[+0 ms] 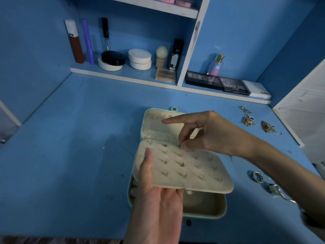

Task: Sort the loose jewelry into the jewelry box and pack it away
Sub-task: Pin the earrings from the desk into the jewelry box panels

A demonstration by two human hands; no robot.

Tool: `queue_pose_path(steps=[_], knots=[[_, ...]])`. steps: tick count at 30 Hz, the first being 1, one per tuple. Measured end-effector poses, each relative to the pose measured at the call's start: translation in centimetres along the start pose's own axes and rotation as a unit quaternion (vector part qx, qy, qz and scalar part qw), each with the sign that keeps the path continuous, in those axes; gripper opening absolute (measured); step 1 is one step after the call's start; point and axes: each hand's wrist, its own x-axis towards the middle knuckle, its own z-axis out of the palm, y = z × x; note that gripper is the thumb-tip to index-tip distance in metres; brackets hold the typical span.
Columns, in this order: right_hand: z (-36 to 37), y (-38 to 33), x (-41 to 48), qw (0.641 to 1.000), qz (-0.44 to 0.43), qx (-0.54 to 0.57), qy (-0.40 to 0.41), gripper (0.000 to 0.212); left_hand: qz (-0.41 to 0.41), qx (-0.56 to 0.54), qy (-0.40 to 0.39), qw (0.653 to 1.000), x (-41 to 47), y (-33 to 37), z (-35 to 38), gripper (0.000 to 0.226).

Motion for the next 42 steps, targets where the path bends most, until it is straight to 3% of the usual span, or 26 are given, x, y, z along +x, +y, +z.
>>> queue_pose_path(steps=[7, 15, 25, 31, 35, 37, 42], knots=[[0.2, -0.4, 0.3, 0.995, -0.030, -0.098, -0.019, 0.068, 0.005, 0.011, -0.014, 1.000, 0.2, -0.2, -0.4, 0.051], [0.2, -0.6, 0.7, 0.995, -0.002, -0.092, -0.023, 0.076, -0.001, 0.019, -0.012, 1.000, 0.3, -0.1, -0.6, 0.052], [0.7, -1.9, 1.4, 0.989, 0.074, -0.124, -0.026, 0.073, 0.010, 0.046, -0.023, 0.999, 0.5, -0.4, -1.1, 0.050], [0.4, -1.6, 1.1, 0.988, 0.075, -0.123, -0.047, 0.074, 0.004, 0.052, -0.032, 0.998, 0.5, -0.5, -1.4, 0.054], [-0.7, 0.8, -1.1, 0.998, 0.053, 0.016, 0.037, 0.052, -0.004, 0.031, -0.039, 0.999, 0.7, -0.4, -1.8, 0.093], [-1.5, 1.9, -2.8, 0.996, 0.024, 0.041, 0.077, 0.039, -0.005, 0.034, -0.044, 0.998, 0.8, -0.4, -1.9, 0.102], [-2.3, 3.4, -6.7, 0.995, 0.010, 0.050, 0.081, 0.048, -0.008, 0.042, -0.041, 0.998, 1.1, 0.0, -1.6, 0.114]])
